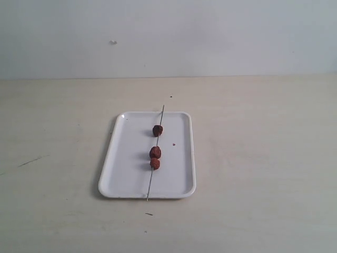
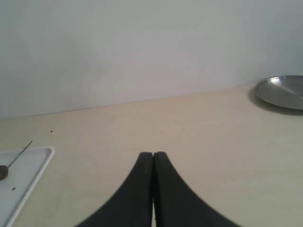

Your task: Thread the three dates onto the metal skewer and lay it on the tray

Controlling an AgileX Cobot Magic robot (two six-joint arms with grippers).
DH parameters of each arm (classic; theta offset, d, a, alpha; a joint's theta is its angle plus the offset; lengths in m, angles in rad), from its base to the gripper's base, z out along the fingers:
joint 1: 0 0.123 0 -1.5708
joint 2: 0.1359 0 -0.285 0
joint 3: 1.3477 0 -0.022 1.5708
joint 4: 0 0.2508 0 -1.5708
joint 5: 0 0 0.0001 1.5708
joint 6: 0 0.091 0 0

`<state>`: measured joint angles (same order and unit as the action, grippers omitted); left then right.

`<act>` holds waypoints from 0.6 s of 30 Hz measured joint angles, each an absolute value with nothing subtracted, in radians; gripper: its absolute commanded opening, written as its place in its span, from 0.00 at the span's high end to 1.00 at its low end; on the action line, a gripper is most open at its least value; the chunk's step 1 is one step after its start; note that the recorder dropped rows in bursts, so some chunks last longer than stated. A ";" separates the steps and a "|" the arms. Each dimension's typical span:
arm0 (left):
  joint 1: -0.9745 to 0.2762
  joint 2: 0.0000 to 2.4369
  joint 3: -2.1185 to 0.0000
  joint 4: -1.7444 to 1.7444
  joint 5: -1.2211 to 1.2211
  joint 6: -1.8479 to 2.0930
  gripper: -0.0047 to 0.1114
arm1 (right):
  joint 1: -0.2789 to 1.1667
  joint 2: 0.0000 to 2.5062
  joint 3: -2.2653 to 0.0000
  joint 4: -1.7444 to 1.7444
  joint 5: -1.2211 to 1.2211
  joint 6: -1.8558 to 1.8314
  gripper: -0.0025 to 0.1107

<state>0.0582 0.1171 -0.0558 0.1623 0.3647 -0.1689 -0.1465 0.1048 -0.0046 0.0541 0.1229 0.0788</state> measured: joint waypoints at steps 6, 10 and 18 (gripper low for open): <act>0.058 0.099 -0.005 0.169 0.344 -0.169 0.96 | -0.147 0.105 -0.005 0.054 0.123 0.079 0.98; 0.058 0.085 -0.004 0.172 0.333 -0.171 0.96 | -0.147 0.105 -0.005 0.054 0.123 0.079 0.98; 0.058 0.084 -0.004 0.176 0.329 -0.172 0.96 | -0.147 0.105 -0.005 0.054 0.123 0.079 0.98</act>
